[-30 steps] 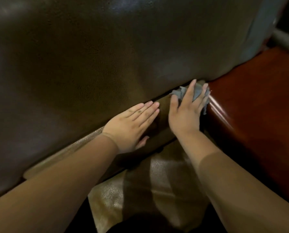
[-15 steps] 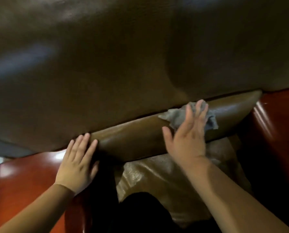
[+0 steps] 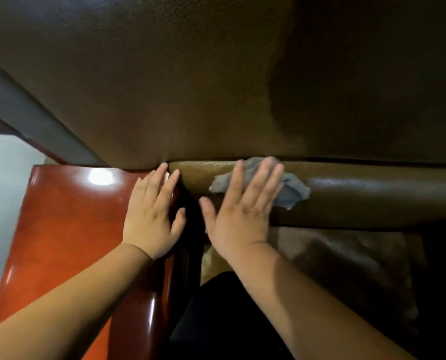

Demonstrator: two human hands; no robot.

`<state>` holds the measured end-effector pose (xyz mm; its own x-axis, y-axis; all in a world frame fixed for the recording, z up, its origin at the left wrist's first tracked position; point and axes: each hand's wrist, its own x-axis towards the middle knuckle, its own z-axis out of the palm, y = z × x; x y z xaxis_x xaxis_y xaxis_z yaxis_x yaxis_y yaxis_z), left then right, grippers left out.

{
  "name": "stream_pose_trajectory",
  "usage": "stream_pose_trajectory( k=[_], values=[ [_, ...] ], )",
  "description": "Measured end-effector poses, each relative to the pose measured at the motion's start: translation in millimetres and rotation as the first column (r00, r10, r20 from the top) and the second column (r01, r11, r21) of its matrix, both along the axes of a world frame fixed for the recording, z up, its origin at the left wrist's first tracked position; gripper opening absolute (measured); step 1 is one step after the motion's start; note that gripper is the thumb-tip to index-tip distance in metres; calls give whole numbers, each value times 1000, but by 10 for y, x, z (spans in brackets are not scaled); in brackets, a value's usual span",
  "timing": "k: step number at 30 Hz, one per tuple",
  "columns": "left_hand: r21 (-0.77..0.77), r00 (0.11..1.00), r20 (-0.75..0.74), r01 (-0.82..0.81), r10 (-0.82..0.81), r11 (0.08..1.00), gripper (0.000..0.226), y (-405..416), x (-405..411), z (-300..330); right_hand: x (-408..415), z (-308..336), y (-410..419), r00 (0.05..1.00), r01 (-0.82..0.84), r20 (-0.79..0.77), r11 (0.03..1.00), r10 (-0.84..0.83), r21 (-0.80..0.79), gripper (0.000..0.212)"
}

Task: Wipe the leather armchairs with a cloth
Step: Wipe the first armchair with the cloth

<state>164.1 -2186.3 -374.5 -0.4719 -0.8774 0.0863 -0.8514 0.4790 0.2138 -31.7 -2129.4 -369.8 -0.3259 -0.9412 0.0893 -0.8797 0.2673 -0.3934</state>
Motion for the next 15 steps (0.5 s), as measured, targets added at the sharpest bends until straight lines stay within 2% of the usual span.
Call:
stream_pose_trajectory(
  k=[3,5,7,11,12,15],
  values=[
    [48,968,-41,-247,249,968,80,56,10,45,-39,-96,83,962,-236,-135,971,239,40,100],
    [44,973,-10,-231,232,972,78,60,-7,67,-193,-101,124,930,-304,-200,951,310,58,97],
    [55,978,23,-207,206,977,77,51,-26,91,-235,-33,77,889,-382,-242,921,388,74,84],
    [120,970,61,-242,236,963,76,43,-24,158,-55,205,-267,678,-652,-311,740,667,167,63],
    [142,968,66,-249,242,958,76,37,-22,173,-30,266,-342,657,-674,-305,719,689,170,61],
    [193,960,85,-280,268,941,78,24,-19,200,-61,406,-464,683,-701,-230,711,694,64,56]
  ],
)
